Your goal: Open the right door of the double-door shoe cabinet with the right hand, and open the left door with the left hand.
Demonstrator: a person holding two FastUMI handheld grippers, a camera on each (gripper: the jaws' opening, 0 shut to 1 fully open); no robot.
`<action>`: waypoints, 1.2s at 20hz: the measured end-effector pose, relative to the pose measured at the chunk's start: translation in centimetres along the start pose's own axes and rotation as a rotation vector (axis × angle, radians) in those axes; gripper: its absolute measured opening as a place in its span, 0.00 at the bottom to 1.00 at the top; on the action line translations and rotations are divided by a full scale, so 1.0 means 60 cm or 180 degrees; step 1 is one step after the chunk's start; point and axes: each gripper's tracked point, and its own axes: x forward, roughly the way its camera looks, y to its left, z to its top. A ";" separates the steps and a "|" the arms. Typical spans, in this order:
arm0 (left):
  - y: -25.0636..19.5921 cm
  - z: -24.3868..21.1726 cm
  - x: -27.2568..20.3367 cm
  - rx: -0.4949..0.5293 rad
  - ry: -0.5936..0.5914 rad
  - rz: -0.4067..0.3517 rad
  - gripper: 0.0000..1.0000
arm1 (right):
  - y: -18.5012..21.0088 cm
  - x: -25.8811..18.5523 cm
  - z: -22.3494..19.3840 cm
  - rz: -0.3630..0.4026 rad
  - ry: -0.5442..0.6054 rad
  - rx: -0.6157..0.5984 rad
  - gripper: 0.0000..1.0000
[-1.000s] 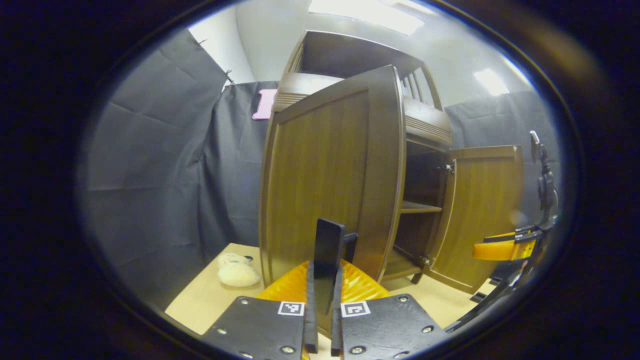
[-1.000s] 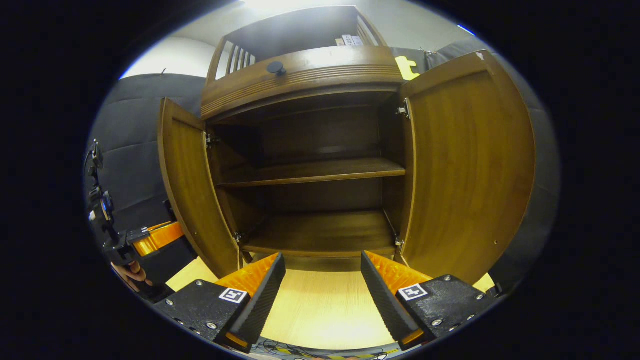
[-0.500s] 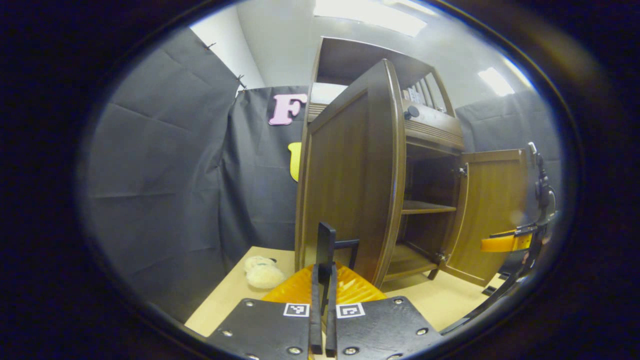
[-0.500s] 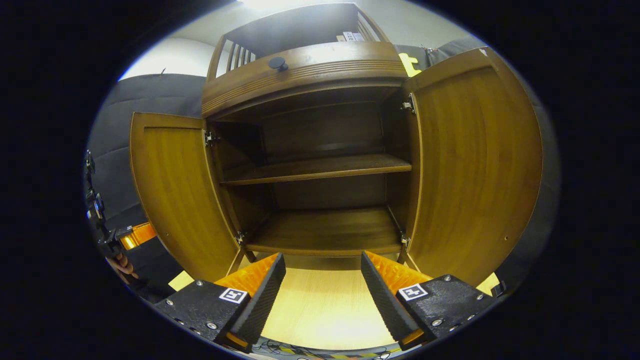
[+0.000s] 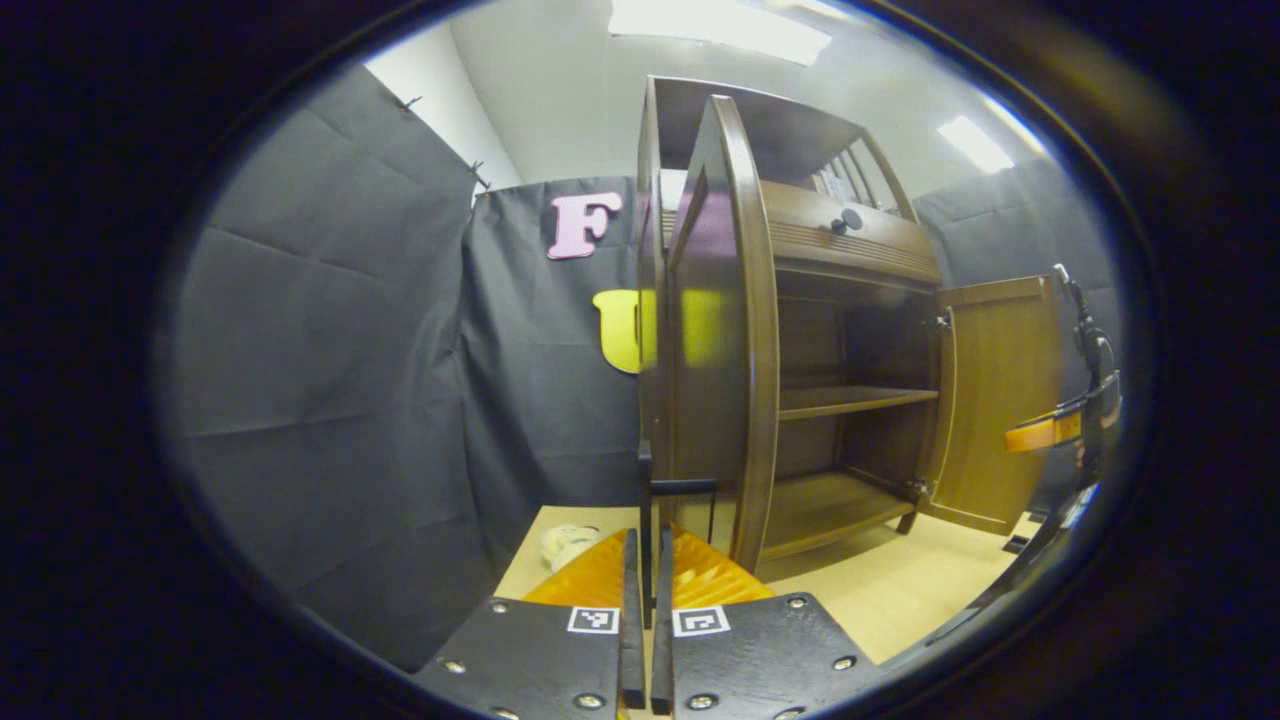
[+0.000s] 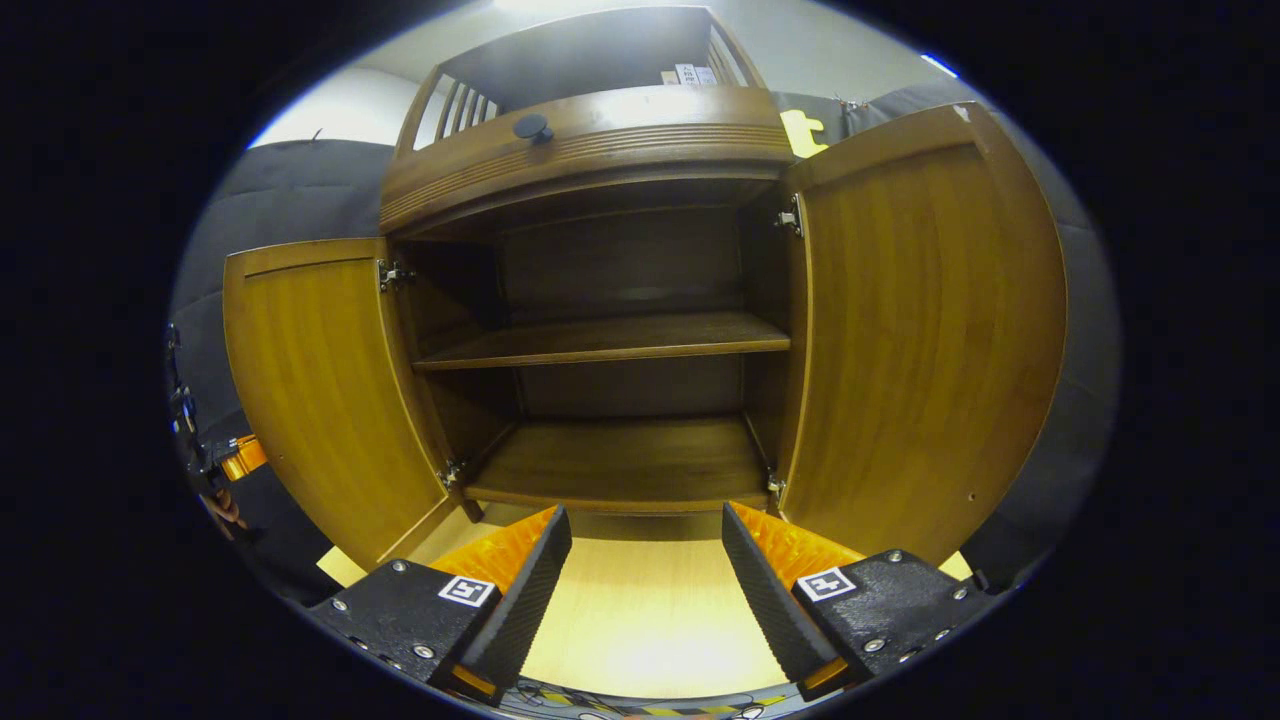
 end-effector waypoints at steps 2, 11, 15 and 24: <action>0.002 -0.002 -0.006 -0.0067 0.0021 -0.0004 0.09 | -0.011 -0.010 0.011 -0.0104 -0.0033 -0.0068 0.89; 0.005 0.000 -0.044 -0.0226 -0.0017 0.0546 0.08 | -0.101 -0.038 0.041 -0.0430 -0.0229 -0.0016 0.89; -0.007 0.040 -0.077 -0.0168 -0.0150 0.0753 0.04 | -0.116 -0.048 0.034 -0.0325 -0.0235 0.0154 0.94; -0.089 0.136 -0.083 -0.0340 -0.0634 0.0976 0.43 | -0.154 -0.100 0.078 -0.0073 -0.0673 0.0012 0.94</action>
